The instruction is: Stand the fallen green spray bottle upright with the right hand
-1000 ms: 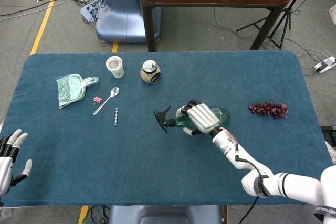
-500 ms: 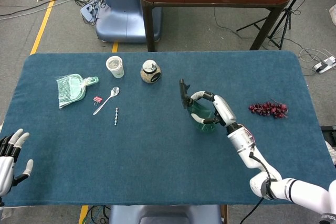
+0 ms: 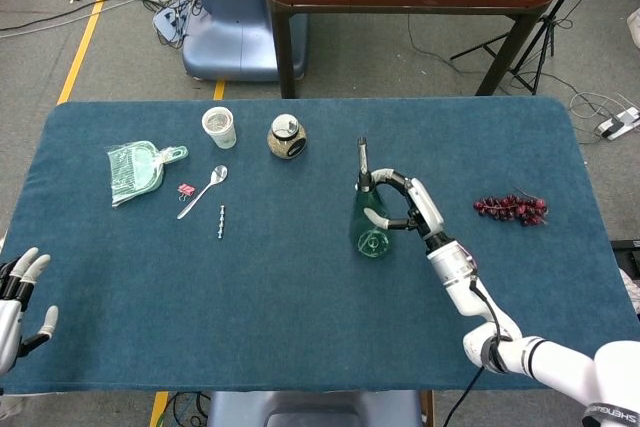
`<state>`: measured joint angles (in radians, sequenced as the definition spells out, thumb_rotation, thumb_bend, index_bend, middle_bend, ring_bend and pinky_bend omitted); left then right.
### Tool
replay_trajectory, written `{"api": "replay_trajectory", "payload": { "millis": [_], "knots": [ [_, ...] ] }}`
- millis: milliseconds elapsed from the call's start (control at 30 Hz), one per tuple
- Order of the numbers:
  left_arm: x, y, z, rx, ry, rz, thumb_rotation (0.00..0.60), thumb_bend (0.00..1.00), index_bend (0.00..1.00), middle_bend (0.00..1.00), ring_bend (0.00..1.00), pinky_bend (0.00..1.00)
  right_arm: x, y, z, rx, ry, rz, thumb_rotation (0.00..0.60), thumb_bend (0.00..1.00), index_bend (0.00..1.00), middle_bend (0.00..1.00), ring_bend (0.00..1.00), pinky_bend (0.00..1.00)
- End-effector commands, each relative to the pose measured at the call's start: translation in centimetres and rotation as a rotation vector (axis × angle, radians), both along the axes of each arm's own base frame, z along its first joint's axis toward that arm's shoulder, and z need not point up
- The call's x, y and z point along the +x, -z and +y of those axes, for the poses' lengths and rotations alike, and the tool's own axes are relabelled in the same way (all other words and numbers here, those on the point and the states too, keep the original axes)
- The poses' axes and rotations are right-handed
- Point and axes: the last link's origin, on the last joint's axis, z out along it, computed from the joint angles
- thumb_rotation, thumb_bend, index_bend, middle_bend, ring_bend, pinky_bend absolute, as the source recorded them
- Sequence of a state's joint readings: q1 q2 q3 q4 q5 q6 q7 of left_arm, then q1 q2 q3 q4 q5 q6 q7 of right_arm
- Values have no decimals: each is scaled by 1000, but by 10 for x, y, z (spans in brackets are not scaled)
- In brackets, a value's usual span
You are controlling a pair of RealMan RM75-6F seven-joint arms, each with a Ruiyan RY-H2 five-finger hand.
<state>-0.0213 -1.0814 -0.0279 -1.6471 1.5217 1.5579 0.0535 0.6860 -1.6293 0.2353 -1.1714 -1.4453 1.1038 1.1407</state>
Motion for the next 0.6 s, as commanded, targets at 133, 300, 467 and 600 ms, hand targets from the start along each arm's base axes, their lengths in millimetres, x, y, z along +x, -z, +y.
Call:
{"api": "replay_trajectory", "payload": {
  "millis": [133,300,467,600],
  "knots": [
    [-1,0,0,0,-3,0,600,453,96,39,59,50,-7,4,6,13,-35,-9,600,206,633,506,317,218],
    [-1,1,0,-4,2,-1,600,452,96,39,59,48,-18,3,11,12,-34,-17,600,67,633,472,317,218],
    [1,1,0,-8,5,0,600,453,96,39,60,48,-25,0,13,-4,-26,-33,600,0,599,434,305,218],
    [2,2,1,-12,9,1,600,453,96,39,60,48,-29,-2,16,-12,-30,-23,600,0,575,419,283,219]
  ]
}}
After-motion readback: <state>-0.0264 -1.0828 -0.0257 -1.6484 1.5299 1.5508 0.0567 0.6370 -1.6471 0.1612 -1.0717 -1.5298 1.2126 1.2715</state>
